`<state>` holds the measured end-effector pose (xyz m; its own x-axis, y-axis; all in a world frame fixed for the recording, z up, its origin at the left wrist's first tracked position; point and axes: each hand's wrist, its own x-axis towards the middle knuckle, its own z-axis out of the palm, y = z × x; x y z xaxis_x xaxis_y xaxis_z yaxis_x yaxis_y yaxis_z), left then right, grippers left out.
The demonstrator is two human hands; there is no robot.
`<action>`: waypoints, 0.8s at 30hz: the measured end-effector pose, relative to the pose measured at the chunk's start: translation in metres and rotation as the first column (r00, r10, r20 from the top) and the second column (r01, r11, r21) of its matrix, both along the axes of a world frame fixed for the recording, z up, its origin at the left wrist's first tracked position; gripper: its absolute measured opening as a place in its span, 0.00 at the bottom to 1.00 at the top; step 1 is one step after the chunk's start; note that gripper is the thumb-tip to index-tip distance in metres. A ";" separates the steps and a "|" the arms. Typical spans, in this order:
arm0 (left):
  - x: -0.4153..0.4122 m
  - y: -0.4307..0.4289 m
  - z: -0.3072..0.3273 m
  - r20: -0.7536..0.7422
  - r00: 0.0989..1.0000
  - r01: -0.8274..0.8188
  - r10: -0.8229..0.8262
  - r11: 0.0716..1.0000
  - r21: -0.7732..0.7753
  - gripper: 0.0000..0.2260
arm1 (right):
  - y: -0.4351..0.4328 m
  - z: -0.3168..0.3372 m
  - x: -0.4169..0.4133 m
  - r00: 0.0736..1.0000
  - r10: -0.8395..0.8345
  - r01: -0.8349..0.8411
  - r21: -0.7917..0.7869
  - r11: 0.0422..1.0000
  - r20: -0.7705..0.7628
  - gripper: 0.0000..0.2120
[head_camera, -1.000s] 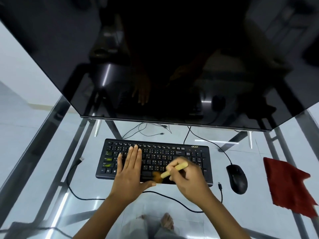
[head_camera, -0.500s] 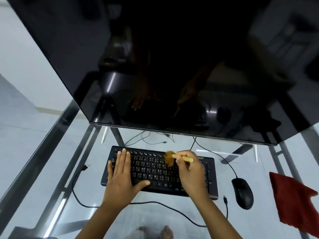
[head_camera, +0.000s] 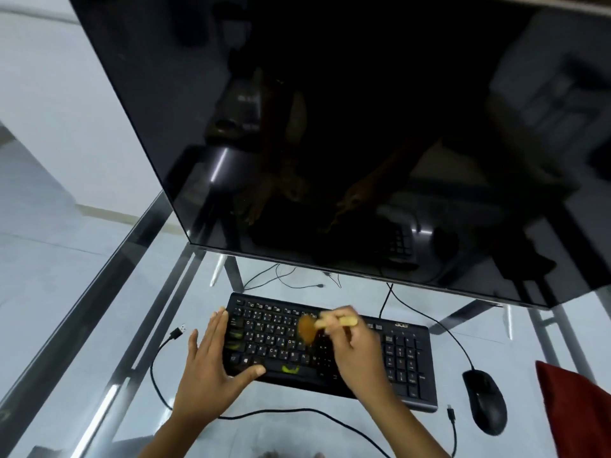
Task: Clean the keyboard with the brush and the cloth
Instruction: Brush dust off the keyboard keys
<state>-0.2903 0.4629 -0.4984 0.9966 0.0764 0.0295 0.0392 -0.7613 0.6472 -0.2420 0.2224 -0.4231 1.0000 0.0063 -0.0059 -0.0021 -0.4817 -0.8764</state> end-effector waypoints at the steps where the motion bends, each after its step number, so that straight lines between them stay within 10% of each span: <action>1: -0.001 -0.001 0.000 0.004 1.000 0.006 -0.006 1.000 0.000 0.50 | 0.000 0.006 0.003 0.996 -0.072 0.071 0.026 0.997 0.043 0.06; 6: -0.003 0.000 0.005 -0.026 1.000 0.007 -0.007 1.000 0.003 0.52 | 0.014 0.007 0.004 0.961 0.160 -0.151 0.058 0.987 -0.227 0.04; 9: -0.003 -0.001 0.007 -0.036 0.999 0.012 -0.012 1.000 0.001 0.54 | 0.016 0.007 0.009 0.999 -0.031 0.030 -0.035 0.999 -0.032 0.06; 14: -0.002 0.003 0.005 -0.062 0.998 0.016 -0.015 0.999 0.027 0.55 | 0.034 0.012 0.009 0.957 0.142 -0.137 0.038 0.990 -0.253 0.06; 17: -0.002 0.002 0.005 -0.066 0.996 0.065 -0.063 0.997 0.038 0.57 | 0.033 0.016 0.014 0.999 -0.025 0.024 -0.040 0.999 -0.028 0.05; 21: -0.003 0.008 0.004 -0.063 0.994 0.091 -0.088 0.995 0.038 0.56 | 0.045 0.023 0.019 0.898 0.236 -0.133 0.282 0.950 -0.371 0.06; 24: -0.003 0.009 0.003 -0.067 0.993 0.097 -0.094 0.994 0.044 0.56 | 0.049 0.023 0.020 0.930 0.095 -0.068 0.087 0.994 -0.355 0.06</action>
